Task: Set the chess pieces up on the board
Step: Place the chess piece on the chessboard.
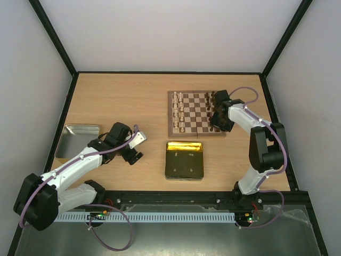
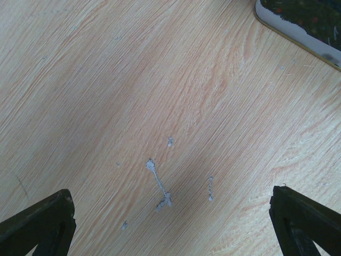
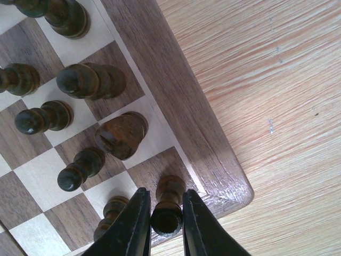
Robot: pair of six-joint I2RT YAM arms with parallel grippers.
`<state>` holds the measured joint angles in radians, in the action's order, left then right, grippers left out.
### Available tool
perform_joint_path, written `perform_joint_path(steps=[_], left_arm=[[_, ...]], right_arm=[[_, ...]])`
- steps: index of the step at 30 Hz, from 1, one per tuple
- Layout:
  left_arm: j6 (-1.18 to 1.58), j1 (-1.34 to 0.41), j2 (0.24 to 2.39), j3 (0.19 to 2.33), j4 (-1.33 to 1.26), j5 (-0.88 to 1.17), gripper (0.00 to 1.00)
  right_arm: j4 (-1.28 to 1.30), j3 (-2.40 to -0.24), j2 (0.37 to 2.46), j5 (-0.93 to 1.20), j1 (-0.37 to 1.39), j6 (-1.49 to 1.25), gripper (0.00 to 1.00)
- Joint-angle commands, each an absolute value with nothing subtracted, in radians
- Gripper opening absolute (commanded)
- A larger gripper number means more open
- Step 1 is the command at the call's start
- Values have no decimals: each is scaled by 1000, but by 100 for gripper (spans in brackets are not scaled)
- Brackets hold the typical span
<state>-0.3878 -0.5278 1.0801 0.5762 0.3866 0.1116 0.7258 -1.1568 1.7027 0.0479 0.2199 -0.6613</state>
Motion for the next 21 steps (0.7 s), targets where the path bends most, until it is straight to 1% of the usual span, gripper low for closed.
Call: perform_joint_path(steps=[1,11,21], left_arm=[[-380,-532,1069,568,383,110,99],[-379,-532,1068,566,382,108,99],[-380,-532,1071,567,383,110,99]], right_arm=[[715,-1193,1711,35,215,-653,16],[709,-1190,1713,34,214,-655,13],[710,-1181,1700,44,213,-648,15]])
